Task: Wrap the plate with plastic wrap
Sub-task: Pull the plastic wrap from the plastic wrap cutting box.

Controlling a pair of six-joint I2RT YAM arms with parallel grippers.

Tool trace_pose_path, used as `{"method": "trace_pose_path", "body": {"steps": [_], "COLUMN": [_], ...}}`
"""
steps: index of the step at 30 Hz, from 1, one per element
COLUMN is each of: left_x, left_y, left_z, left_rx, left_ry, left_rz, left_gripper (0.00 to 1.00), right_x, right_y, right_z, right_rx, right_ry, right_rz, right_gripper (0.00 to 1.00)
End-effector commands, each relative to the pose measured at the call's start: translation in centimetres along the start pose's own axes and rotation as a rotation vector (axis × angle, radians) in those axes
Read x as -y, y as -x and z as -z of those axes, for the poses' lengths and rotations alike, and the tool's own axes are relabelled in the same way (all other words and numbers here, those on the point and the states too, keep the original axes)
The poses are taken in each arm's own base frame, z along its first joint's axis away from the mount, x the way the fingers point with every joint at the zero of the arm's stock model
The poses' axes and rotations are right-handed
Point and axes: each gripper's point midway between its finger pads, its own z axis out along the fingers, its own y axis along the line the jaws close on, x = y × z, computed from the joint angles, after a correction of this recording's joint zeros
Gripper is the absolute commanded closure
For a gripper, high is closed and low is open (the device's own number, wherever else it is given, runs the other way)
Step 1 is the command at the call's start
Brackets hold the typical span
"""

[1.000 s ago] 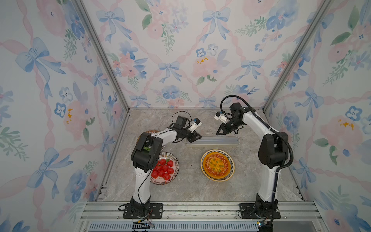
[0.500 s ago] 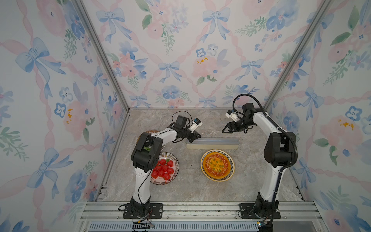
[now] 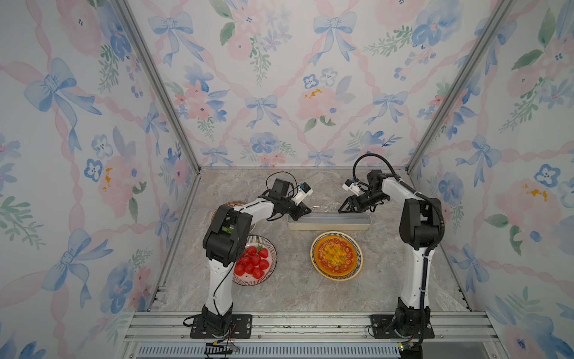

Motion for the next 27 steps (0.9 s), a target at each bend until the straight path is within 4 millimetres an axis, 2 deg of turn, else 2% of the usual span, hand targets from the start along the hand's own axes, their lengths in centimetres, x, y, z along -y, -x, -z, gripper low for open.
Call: {"method": "trace_pose_path", "body": {"steps": [1, 5, 7, 11, 18, 27], "left_x": [0.4, 0.2, 0.1, 0.2, 1.6, 3.0], "left_y": [1.5, 2.3, 2.8, 3.8, 5.6, 9.6], "left_z": [0.7, 1.4, 1.8, 2.6, 4.1, 7.2], "left_rx": [0.02, 0.036, 0.047, 0.071, 0.111, 0.192], "left_ry": [0.007, 0.017, 0.021, 0.02, -0.003, 0.018], "left_rz": [-0.043, -0.051, -0.055, -0.064, -0.078, -0.115], "left_gripper": [1.0, 1.0, 1.0, 1.0, 1.0, 1.0], "right_x": [-1.3, -2.2, -2.5, -3.9, -5.9, -8.3], "right_y": [0.1, 0.1, 0.0, 0.1, 0.6, 2.4], "right_z": [0.1, 1.3, 2.0, 3.4, 5.1, 8.6], "right_rx": [0.005, 0.03, 0.037, 0.051, 0.075, 0.137], "right_ry": [0.071, 0.104, 0.103, 0.087, 0.017, -0.143], "right_rz": [-0.007, -0.004, 0.0, 0.039, 0.113, 0.221], "right_gripper": [0.53, 0.87, 1.0, 1.0, 1.0, 1.0]}}
